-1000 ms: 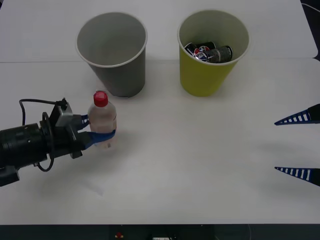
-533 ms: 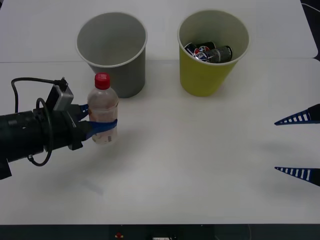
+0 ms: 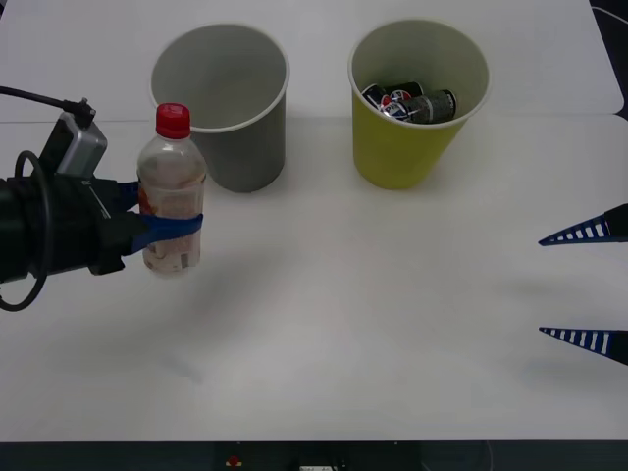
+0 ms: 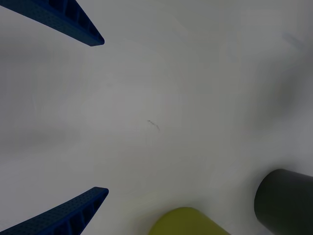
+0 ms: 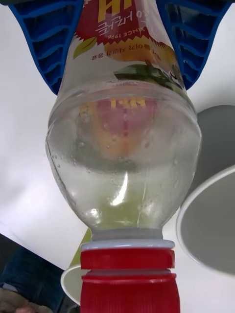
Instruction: Put the can into the green bin and the plastic bottle into the gray bin
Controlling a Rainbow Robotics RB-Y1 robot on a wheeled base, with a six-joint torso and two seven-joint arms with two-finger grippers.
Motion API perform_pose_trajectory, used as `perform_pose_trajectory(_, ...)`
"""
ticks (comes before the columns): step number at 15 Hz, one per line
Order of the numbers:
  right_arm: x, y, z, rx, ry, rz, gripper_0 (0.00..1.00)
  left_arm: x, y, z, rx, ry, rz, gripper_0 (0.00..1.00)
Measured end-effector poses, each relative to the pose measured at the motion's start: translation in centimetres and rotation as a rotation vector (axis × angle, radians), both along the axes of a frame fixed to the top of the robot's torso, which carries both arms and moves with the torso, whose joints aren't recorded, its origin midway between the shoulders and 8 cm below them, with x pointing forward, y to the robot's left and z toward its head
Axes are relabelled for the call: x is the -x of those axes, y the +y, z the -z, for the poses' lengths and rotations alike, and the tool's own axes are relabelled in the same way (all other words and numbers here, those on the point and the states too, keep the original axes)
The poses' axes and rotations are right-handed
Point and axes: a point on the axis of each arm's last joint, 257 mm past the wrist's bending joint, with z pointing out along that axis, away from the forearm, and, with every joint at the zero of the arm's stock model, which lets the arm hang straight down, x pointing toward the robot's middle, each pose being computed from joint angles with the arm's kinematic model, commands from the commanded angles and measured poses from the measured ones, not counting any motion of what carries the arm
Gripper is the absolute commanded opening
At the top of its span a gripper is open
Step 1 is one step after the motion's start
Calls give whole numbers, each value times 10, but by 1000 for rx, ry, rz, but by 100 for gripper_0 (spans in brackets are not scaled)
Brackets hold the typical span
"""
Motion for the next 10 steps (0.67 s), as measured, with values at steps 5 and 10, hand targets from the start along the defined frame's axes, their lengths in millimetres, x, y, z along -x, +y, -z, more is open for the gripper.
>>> perform_pose_trajectory(5, 0, 0, 0, 0, 0, 0, 100, -5, 26, -38, -81, 14, -42, 0)
perform_pose_trajectory(10, 0, 0, 0, 0, 0, 0, 100, -39, 35, -76, -106, 88, 26, 0)
